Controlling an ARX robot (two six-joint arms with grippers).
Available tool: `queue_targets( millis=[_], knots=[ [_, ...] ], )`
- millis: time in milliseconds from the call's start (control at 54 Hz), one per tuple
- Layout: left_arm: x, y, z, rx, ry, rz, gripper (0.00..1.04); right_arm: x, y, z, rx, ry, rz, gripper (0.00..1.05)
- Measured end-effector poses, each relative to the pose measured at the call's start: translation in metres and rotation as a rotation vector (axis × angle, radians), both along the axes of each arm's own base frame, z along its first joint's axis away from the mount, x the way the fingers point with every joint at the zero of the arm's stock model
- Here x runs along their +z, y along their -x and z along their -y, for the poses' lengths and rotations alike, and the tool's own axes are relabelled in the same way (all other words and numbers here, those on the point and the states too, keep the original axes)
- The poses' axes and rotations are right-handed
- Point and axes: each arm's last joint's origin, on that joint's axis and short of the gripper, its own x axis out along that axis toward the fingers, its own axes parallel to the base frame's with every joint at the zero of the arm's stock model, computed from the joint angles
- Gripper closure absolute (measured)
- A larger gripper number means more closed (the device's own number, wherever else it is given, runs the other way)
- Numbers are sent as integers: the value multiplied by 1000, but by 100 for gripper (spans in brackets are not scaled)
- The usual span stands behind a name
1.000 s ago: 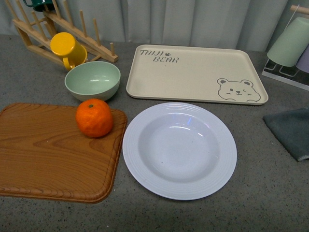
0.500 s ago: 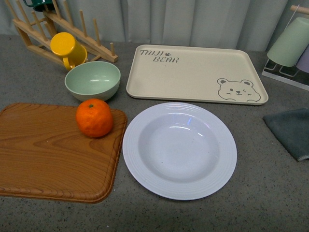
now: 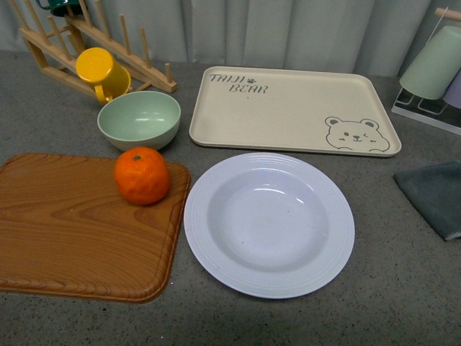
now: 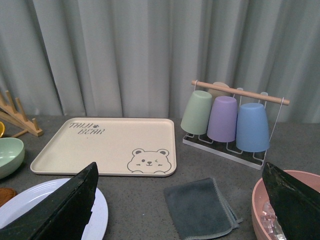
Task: Place orange and plate with both arms
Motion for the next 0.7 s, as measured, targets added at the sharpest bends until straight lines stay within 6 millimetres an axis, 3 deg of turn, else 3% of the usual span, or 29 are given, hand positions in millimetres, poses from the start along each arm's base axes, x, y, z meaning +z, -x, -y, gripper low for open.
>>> queue_targets(
  millis=[130,259,444,704],
  knots=[
    [11,-31,2,-73,55,7,6,0,0,0,-1,0,0,9],
    [9,-70,8,-178,115,-53,6,0,0,0,-1,0,0,9],
    [-14,-126,23,-301,166,-181,6,0,0,0,-1,0,0,9],
    [-49,-164,43,-371,174,-299,6,0,0,0,-1,0,0,9]
  ],
)
